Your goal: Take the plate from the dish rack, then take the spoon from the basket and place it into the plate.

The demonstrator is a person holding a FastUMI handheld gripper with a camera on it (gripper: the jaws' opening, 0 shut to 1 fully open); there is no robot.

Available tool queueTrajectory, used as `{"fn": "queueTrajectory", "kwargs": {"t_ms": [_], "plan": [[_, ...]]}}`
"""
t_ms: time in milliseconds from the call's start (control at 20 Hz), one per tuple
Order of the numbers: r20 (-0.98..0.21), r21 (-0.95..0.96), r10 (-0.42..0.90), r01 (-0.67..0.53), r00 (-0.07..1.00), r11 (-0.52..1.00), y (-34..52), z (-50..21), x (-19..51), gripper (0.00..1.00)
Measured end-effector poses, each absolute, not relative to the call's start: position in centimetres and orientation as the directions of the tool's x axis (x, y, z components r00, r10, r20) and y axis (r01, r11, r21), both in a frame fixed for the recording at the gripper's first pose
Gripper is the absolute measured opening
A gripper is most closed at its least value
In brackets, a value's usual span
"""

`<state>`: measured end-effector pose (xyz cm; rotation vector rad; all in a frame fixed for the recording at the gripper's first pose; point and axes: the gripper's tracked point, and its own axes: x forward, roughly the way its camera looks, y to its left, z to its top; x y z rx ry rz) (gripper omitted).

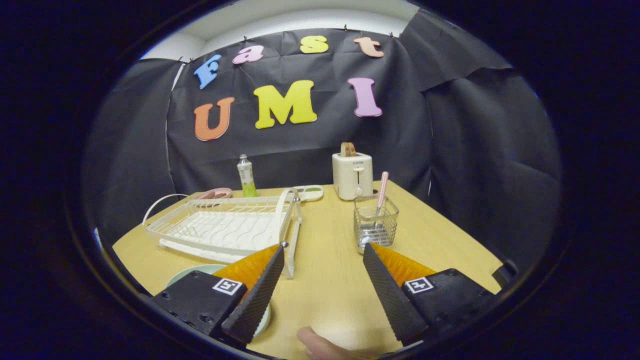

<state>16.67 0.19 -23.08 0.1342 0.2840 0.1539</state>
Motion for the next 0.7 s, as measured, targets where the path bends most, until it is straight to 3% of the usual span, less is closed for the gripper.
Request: {"fn": "queueTrajectory", "kwargs": {"t_ms": [450, 700], "plan": [[-0.231, 0.130, 0.104, -0.075, 0.967, 0.989, -7.0, -21.5, 27.0, 1.00], [-0.287, 0.169, 0.160, -0.115, 0.945, 0.979, -7.1, -21.2, 33.2, 1.00]]}}
